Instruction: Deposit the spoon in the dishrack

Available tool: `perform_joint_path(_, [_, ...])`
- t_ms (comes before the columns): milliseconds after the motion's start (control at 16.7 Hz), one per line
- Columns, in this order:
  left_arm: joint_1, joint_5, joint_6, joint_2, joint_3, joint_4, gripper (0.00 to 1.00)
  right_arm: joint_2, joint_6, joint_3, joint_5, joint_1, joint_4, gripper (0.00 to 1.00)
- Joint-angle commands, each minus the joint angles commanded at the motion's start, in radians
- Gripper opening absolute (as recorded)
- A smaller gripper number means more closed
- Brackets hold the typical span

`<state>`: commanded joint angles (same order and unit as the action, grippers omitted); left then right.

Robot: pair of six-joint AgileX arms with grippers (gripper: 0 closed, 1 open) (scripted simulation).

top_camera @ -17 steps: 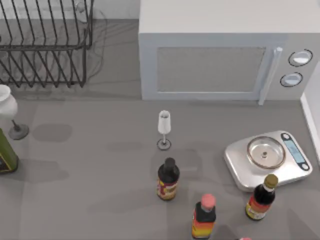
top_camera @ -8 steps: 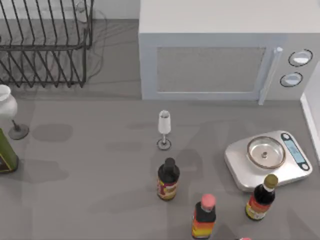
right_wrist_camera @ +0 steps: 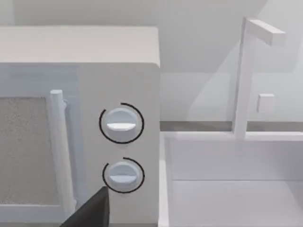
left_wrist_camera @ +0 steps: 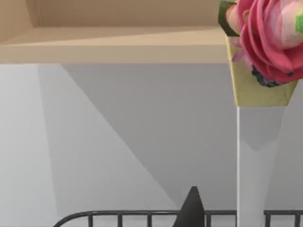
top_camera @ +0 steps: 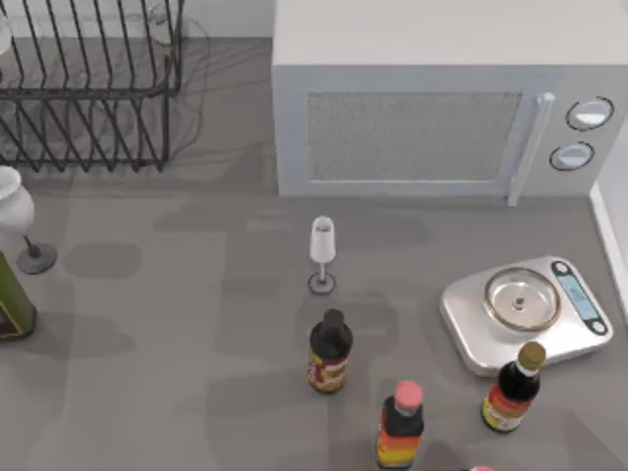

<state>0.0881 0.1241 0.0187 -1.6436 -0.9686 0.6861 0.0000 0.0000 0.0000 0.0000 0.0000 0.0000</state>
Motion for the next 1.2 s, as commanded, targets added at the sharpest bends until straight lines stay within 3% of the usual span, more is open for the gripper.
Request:
perform_joint_path(240, [-0.020,-0.017,-0.003,-0.106,0.042,0.137,0.00,0.000,0.000,0.000,0.000,0.000,0.000,1.00])
perform_joint_path(540, [-0.021,-0.018,-0.003,-0.112,0.045,0.144,0.00,0.000,0.000,0.000,0.000,0.000,0.000,1.00])
perform_joint_path(1200, [-0.021,-0.018,-0.003,-0.112,0.045,0.144,0.83,0.000,0.000,0.000,0.000,0.000,0.000,1.00])
